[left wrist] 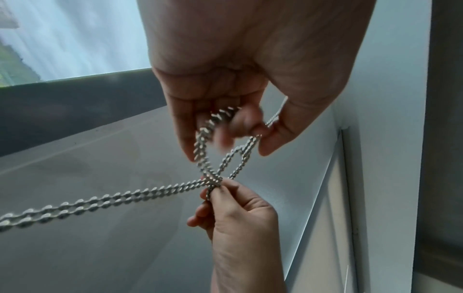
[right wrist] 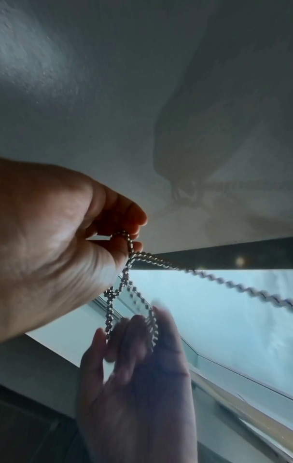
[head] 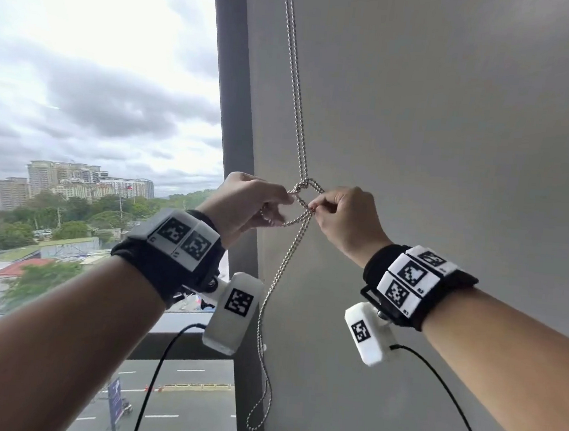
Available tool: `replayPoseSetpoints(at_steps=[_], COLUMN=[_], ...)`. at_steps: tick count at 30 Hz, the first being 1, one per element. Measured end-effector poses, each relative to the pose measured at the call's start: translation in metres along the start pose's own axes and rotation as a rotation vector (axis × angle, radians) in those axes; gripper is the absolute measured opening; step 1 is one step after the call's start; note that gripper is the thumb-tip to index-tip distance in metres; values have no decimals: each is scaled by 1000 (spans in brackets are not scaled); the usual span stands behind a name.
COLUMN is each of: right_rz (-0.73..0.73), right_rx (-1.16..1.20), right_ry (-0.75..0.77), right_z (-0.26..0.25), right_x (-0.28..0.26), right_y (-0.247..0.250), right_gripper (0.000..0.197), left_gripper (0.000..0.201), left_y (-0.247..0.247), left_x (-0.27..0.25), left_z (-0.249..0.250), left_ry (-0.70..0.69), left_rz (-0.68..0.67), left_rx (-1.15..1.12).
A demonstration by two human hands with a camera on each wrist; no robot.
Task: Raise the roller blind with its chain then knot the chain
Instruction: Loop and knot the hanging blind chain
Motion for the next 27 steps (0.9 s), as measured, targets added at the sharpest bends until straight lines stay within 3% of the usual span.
replayPoseSetpoints(at_steps=[4, 9, 13, 16, 18, 21, 24, 27], right_rz=[-77, -103, -148, -153, -130, -88, -40, -2], right_rx=[-84, -64, -50, -45, -38, 26, 132, 207], right_ry=[-41, -67, -112, -136, -160, -234, -304, -322], right_z=[11, 21, 25, 29, 32, 36, 33, 31], right_x=[2, 3, -1, -1, 0, 2, 7, 10], right_y=[1, 3, 0, 0, 2, 6, 8, 8], right_gripper=[11, 13, 13, 16, 18, 20, 20, 22], left_gripper=[14, 23, 17, 16, 14, 14, 44, 69], left_y=[-4, -2, -7, -11, -14, -21, -32, -34], left_x=[-4, -7, -13, -13, -10, -11, -23, -25], left_z=[-6, -16, -21, -30, -45, -74, -97, -109], left_ry=[11, -90, -130, -136, -25, 306, 588, 660], left_rz=[-92, 17, -55, -27, -27, -144, -404, -503], left_rx=[-123, 180, -31, -33, 25, 72, -18, 12])
Point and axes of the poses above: each hand's wrist, its own x-axis towards the middle knuckle, its own y-axis out of the back of the hand, z = x × y, the point moved 5 cm from there along x, towards the middle knuckle, and after that the axes turned 12 degrees about y, right-handed, at the moved point
